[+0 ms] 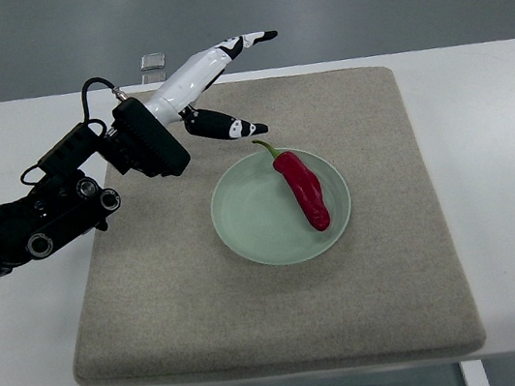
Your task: Place red pepper on plate with left hand
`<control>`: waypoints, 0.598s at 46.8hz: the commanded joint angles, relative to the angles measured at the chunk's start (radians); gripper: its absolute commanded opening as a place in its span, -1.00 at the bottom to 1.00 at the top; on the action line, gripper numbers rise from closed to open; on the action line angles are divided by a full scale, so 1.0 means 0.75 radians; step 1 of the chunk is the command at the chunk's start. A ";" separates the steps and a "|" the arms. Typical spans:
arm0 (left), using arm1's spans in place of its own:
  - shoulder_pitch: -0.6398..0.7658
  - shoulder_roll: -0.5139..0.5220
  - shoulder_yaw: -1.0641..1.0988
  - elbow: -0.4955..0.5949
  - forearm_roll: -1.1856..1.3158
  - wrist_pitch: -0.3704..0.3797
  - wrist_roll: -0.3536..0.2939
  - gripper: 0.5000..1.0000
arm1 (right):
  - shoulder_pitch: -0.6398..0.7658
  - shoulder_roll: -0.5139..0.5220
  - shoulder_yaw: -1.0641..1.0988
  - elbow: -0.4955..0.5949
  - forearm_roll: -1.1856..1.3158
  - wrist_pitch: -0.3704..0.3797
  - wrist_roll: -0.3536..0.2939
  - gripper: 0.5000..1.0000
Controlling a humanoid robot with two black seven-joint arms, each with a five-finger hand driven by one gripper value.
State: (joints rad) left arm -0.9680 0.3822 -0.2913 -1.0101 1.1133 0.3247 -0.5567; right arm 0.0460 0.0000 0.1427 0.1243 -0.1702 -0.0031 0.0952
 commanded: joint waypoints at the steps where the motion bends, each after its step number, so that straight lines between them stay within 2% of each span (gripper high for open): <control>1: 0.002 0.000 0.000 0.015 -0.106 0.037 0.000 0.83 | 0.000 0.000 0.000 0.000 0.000 0.000 0.000 0.73; 17: 0.035 -0.015 -0.094 0.156 -0.742 0.066 0.000 0.85 | 0.000 0.000 0.000 0.000 0.000 0.000 0.000 0.73; 28: 0.119 -0.025 -0.272 0.160 -0.989 0.064 0.002 0.86 | 0.000 0.000 0.000 0.000 0.000 0.000 0.000 0.73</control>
State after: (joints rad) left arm -0.8970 0.3683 -0.4469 -0.8908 0.4240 0.3745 -0.5564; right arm 0.0460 0.0000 0.1427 0.1242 -0.1702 -0.0031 0.0951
